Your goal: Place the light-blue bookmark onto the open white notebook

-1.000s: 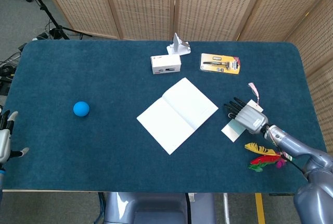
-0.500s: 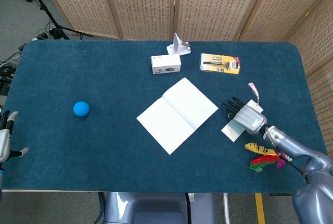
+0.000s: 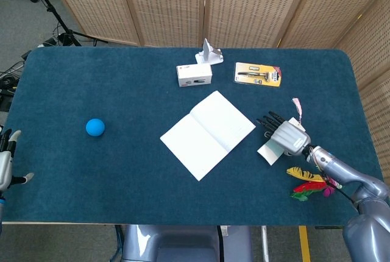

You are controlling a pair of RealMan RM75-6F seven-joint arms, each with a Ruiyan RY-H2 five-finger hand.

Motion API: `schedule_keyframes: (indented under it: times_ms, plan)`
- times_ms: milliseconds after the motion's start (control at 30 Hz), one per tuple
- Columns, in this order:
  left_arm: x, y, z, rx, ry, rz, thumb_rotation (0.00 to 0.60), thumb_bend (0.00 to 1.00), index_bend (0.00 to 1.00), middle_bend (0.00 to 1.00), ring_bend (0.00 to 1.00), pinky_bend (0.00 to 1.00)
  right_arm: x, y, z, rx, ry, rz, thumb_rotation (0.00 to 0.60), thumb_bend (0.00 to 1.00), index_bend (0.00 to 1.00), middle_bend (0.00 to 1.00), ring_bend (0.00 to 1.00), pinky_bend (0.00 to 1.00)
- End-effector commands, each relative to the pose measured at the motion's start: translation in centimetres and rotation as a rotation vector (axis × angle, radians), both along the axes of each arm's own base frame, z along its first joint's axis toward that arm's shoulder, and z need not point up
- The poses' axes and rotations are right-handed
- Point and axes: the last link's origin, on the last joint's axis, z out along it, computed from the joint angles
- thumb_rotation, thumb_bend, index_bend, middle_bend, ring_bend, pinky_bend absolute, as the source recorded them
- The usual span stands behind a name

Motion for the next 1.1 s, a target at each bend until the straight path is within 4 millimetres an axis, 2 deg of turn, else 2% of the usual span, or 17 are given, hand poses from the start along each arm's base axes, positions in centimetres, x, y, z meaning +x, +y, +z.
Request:
schedule_keyframes:
  times_ms: [33, 267, 633, 900, 1100]
  plan:
    - [0.1, 0.0, 0.1, -0.001, -0.002, -0.002, 0.6, 0.0, 0.0, 0.0, 0.0, 0.0, 1.2, -0.7, 0.9, -0.027, -0.044, 0.033, 0.6, 0.1, 0.59, 0.0, 0.0, 0.0]
    - [0.1, -0.2, 0.3, 0.001, -0.017, -0.003, 0.6, 0.0, 0.0, 0.0, 0.0, 0.0, 4.3, -2.0, 1.7, -0.062, -0.136, 0.108, 0.6, 0.12, 0.59, 0.0, 0.0, 0.0]
    - [0.3, -0.6, 0.8, -0.002, -0.04, -0.024, 0.6, 0.0, 0.0, 0.0, 0.0, 0.0, 11.1, -2.6, 0.2, -0.088, -0.222, 0.285, 0.6, 0.13, 0.59, 0.0, 0.0, 0.0]
    - [0.5, -1.1, 1.4, 0.008, -0.059, -0.042, 0.6, 0.0, 0.0, 0.0, 0.0, 0.0, 17.0, -2.6, -2.2, -0.1, -0.076, 0.567, 0.6, 0.13, 0.59, 0.0, 0.0, 0.0]
    - [0.3, -1.0, 1.5, 0.005, -0.064, -0.039, 0.6, 0.0, 0.0, 0.0, 0.0, 0.0, 19.2, -2.5, -3.4, -0.073, 0.119, 0.85, 0.6, 0.16, 0.59, 0.0, 0.0, 0.0]
